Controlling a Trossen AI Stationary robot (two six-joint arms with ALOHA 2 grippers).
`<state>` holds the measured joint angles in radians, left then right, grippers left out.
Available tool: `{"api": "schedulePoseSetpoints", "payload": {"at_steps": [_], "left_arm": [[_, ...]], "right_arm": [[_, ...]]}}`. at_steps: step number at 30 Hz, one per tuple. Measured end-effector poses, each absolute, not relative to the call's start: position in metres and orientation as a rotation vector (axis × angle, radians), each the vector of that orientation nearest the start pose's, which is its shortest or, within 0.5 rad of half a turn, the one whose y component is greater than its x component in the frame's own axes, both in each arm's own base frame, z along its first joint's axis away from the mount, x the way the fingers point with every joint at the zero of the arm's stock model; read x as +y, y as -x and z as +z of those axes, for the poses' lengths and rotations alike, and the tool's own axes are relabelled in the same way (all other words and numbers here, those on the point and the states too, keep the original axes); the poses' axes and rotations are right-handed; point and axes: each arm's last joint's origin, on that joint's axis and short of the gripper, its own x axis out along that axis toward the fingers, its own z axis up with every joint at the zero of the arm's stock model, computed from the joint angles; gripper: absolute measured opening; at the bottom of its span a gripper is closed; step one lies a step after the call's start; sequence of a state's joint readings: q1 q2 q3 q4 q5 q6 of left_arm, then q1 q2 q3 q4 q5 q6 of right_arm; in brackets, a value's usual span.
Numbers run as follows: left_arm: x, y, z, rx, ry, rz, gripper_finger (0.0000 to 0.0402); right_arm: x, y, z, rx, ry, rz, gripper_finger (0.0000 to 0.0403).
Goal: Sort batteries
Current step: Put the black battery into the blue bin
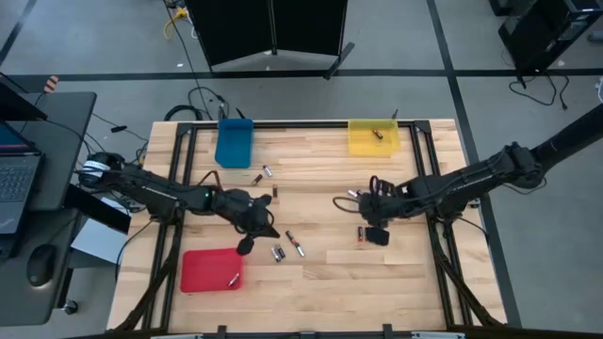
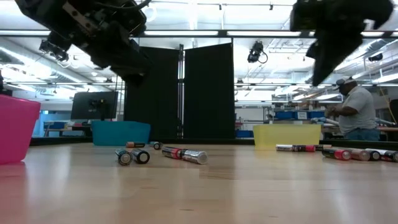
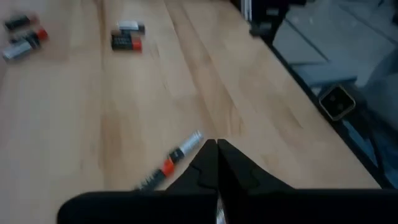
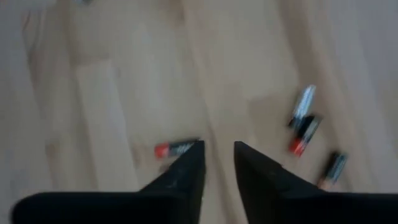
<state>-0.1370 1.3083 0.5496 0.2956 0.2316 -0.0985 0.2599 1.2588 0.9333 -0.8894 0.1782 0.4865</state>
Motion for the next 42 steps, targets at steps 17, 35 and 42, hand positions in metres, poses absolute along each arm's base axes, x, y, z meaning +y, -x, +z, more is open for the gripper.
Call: {"api": "schedulePoseSetpoints", "payload": {"at_steps": [17,35,42], "left_arm": [[-0.038,-0.250,0.185,0.460,0.103,-0.339,0.0005],[-0.038,-0.250,0.186,0.459,0.103,-0.341,0.0006],[-0.038,-0.250,0.186,0.459,0.103,-0.342,0.0006]], "right_arm": [[0.088,-0.231,0.177,1.487,-0.090,-0.202,0.0316],[0.090,-0.236,0.169,1.521,-0.122,-0.189,0.0332],[0.090,-0.236,0.170,1.513,-0.051,-0.151,0.0328]]}}
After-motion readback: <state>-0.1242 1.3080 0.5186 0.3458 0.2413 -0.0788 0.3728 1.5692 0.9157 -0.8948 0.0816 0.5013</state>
